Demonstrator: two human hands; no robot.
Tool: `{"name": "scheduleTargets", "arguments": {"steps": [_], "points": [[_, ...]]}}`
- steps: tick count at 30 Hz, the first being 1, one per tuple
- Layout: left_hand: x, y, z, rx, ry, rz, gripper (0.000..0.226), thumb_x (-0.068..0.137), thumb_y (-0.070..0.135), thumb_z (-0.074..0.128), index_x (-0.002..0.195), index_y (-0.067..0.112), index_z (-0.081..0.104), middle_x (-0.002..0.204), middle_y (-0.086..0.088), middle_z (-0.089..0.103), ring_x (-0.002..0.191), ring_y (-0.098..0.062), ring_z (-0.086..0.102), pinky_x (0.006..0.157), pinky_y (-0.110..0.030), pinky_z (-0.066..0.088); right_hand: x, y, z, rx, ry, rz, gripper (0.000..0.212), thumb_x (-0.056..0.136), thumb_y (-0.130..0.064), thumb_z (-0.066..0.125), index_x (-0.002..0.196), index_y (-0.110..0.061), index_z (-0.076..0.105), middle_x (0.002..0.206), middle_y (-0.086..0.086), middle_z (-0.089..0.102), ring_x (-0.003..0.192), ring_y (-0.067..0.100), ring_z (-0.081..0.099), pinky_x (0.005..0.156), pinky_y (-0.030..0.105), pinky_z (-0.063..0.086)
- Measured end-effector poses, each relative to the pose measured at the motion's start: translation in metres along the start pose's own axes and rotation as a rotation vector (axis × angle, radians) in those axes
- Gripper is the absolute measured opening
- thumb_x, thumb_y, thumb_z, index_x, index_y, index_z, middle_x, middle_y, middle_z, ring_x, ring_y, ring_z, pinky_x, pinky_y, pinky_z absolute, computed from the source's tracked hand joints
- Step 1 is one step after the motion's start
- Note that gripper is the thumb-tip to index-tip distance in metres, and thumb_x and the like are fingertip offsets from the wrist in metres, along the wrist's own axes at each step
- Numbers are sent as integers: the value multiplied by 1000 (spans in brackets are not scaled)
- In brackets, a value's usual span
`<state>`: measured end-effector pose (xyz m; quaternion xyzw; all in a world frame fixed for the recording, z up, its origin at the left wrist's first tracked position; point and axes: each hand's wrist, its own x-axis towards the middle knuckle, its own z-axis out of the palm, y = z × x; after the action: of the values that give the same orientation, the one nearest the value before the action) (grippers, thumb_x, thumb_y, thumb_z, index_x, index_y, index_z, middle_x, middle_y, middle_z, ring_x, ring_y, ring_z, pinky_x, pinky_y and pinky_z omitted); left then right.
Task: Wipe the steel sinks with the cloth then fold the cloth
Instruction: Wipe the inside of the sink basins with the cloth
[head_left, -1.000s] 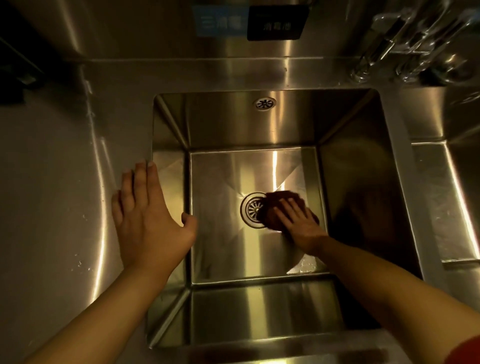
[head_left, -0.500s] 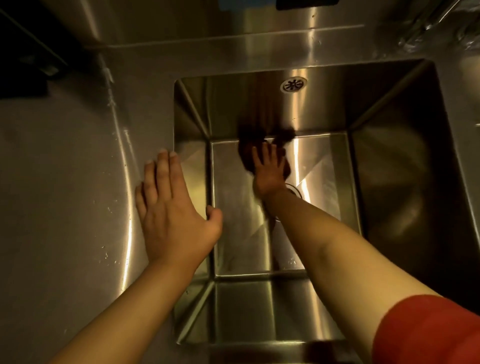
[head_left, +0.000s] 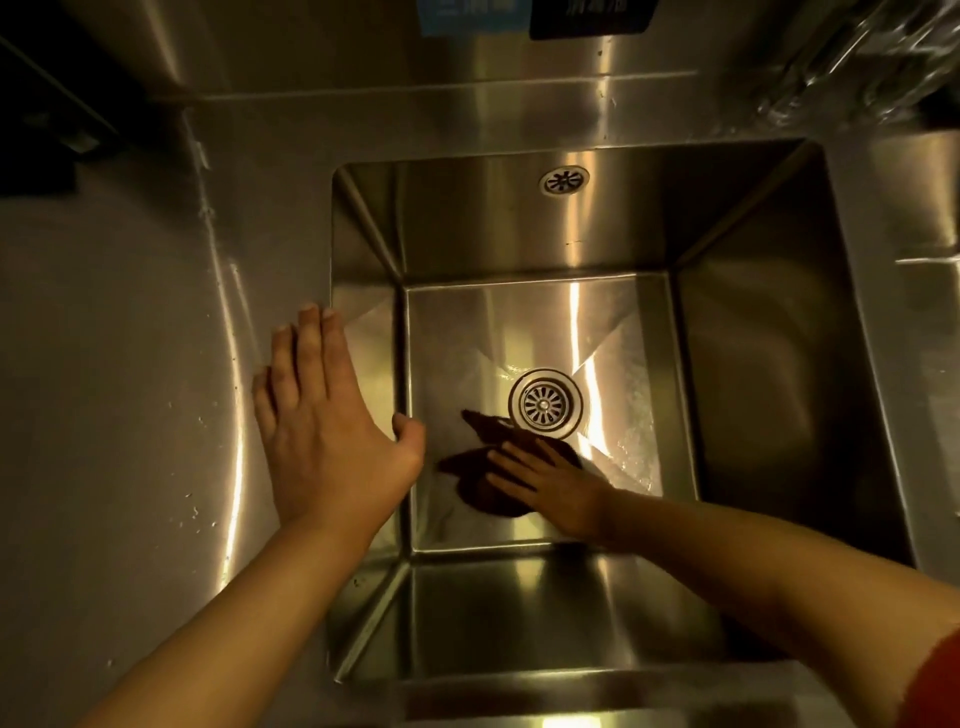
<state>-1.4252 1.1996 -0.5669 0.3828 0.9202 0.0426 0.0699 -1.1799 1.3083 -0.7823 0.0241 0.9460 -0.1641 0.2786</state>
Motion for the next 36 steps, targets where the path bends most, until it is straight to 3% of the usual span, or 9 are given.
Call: {"name": "scheduleTargets", "arguments": {"steps": [6,10,13,15,18,24,30,33,36], "points": [[0,0,0,-9,9,-10,112,78,47,72,165,17,9,173,-7,11,160,-30,8,127,-55,16,-43,80,-21,133,17,494,73,105,-17,37,162,-22,-9,168,8,-19,155,30,-19,126,50,-2],[0,0,0,-6,-3,-13,112,79,46,70,165,17,6,174,-4,7,161,-27,4,128,-53,14,4,114,-67,345,192,852,74,104,-13,39,162,-16,-6,170,10,-14,156,31,-15,125,55,3],[0,0,0,-5,-5,-8,111,79,45,70,165,17,7,174,-4,6,161,-27,4,128,-53,14,47,113,-90,415,265,963,74,105,-17,40,162,-13,-6,169,15,-13,156,35,-12,124,59,4],[0,1,-1,-5,-7,-6,111,79,45,71,166,17,7,174,-4,6,161,-27,4,128,-53,14,69,94,-95,390,307,931,78,101,-12,42,162,-13,-6,169,16,-13,156,37,-11,124,59,5],[0,2,-2,-1,-15,-2,112,81,45,71,166,17,4,175,-4,4,161,-26,2,129,-52,13,93,46,-90,297,330,726,81,97,-8,42,163,-15,-5,169,14,-12,155,37,-12,124,58,3],[-2,5,-6,-28,-21,-13,111,82,47,73,166,17,6,174,-4,6,161,-25,2,129,-52,12,108,-71,-56,278,148,304,73,101,-8,38,163,-14,0,169,12,-14,155,33,-17,124,58,-2],[-2,3,-2,-60,13,-4,110,80,47,71,165,17,9,174,-5,10,160,-27,7,129,-50,11,85,-58,-78,189,-67,68,66,103,-8,44,163,-16,16,171,8,-2,157,30,-4,126,52,9],[-2,0,0,-94,35,7,108,79,52,68,165,19,10,172,-6,16,159,-28,11,127,-51,14,60,-53,-92,284,-11,97,62,102,-10,50,159,-20,29,168,4,20,153,31,18,124,45,22],[-3,-3,1,-119,44,9,106,76,52,62,164,20,12,171,-6,19,158,-30,15,126,-53,18,27,-66,-101,679,226,250,57,101,-6,56,154,-21,41,166,4,25,153,26,26,123,37,28]]}}
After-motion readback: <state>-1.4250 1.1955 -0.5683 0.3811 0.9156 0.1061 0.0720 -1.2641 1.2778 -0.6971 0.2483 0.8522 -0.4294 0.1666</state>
